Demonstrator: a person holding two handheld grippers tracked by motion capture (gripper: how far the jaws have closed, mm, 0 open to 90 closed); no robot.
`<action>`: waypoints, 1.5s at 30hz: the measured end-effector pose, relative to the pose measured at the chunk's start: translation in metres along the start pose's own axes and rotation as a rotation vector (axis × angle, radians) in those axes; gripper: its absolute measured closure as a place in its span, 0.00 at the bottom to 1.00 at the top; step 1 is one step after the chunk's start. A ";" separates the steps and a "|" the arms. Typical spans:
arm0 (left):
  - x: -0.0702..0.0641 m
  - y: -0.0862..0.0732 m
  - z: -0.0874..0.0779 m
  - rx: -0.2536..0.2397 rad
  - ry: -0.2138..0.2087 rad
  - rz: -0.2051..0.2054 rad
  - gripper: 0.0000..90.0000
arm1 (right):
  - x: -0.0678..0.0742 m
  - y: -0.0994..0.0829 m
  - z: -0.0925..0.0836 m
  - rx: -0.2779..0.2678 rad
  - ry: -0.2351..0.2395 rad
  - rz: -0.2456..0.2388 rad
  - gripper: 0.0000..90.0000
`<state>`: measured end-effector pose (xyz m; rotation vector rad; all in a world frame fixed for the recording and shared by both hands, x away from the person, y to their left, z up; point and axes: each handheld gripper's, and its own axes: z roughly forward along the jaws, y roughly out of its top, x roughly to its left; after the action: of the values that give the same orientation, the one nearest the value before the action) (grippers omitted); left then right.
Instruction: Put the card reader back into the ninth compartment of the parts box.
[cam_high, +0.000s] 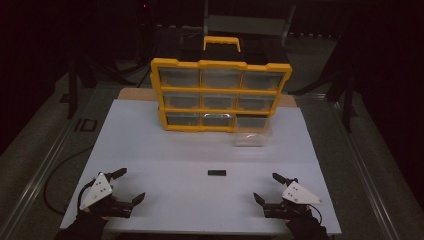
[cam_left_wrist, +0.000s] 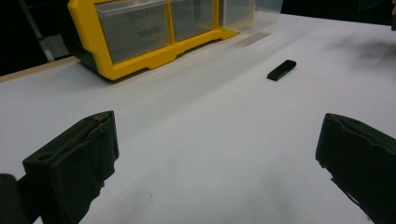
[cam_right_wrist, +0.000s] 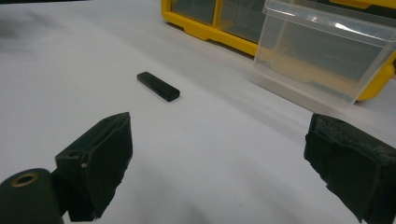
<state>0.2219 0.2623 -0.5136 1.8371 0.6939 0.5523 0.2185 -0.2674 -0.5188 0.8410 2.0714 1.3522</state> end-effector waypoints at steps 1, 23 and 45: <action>0.000 0.000 0.000 0.003 0.000 0.002 0.01 | 0.000 0.000 0.000 0.000 0.000 0.000 0.09; -0.004 0.001 0.000 0.014 -0.013 0.009 0.01 | 0.005 0.003 0.004 0.005 -0.001 -0.018 0.09; -0.008 0.025 0.013 0.040 -0.055 0.039 0.01 | 0.009 0.005 0.006 0.003 0.011 -0.034 0.09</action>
<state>0.2297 0.2414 -0.4952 1.8993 0.6373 0.5149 0.2180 -0.2556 -0.5170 0.7982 2.0868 1.3393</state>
